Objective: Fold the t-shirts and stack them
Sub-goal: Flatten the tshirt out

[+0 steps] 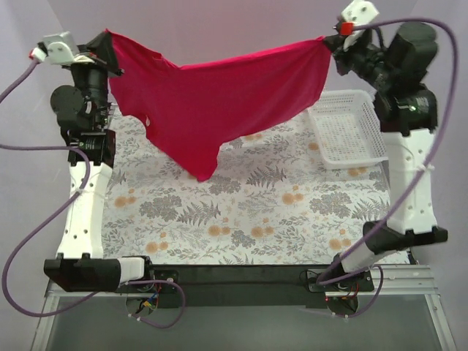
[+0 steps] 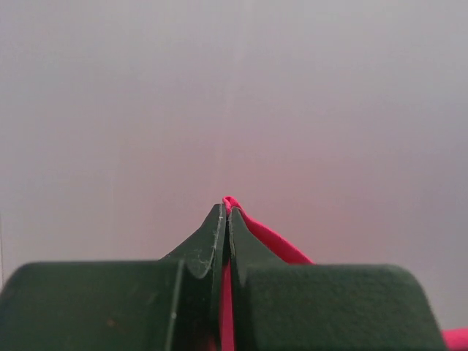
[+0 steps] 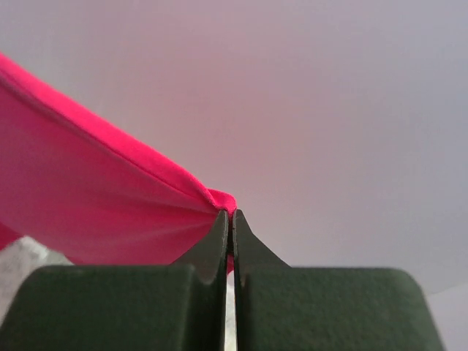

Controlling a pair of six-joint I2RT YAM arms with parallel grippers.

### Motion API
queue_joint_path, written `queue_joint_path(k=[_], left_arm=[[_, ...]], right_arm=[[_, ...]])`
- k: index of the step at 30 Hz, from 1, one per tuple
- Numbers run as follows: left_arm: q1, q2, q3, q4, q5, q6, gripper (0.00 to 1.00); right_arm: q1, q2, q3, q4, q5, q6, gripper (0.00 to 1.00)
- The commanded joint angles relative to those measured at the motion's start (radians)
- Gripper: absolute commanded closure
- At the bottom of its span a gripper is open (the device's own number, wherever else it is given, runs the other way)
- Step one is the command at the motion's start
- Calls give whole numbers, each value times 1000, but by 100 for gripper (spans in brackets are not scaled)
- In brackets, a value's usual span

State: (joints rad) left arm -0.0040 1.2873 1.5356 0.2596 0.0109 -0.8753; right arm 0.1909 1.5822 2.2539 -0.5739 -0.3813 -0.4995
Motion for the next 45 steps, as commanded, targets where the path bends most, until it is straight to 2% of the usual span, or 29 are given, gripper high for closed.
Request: queue_joint_path(k=[1,5,9,17,23,26,30,31,33,34,36,37,39,40,41,45], left_arm=[[2,-112,58,99,-89,-37,100],[2,-187,135,93,-107,-7,100],[2,-294,136,119,-130,7,100],[-31,-349,126,121,-157,62,100],[-39,-324,-96,128,-169,99,100],[-39,-293,-272,174,-167,107,100],[-39,-145,-502,309,-157,133,100],[-37,-99,-531,337,-151,134,100],[-37,-16,-593,427,-140,144,100],[-34,86,-606,456,-129,141,100],[-28,202,-600,501,-102,133,100],[-22,307,-573,507,-86,116,100],[-16,423,-527,509,-65,105,100],[-13,470,-478,503,-69,99,100],[-10,562,-442,475,-71,95,100],[-4,699,-307,403,-80,99,100]], right_arm=[[-2,-154,65,140,82,26,99],[-2,-235,121,158,120,19,99],[-5,-307,139,157,128,15,99],[-11,-389,33,131,108,-11,99],[-10,-370,-120,114,56,10,99],[-10,-355,-304,111,-22,27,99],[-10,-308,-600,188,-161,33,99],[-10,-277,-728,221,-189,33,99],[-10,-236,-845,361,-240,50,99],[-10,-178,-932,412,-255,55,99],[-11,-96,-985,520,-269,67,99],[-10,9,-990,573,-272,75,99],[-10,138,-914,602,-271,104,99],[-10,265,-865,600,-269,124,99],[-11,327,-772,595,-260,148,99],[-5,557,-570,575,-214,206,99]])
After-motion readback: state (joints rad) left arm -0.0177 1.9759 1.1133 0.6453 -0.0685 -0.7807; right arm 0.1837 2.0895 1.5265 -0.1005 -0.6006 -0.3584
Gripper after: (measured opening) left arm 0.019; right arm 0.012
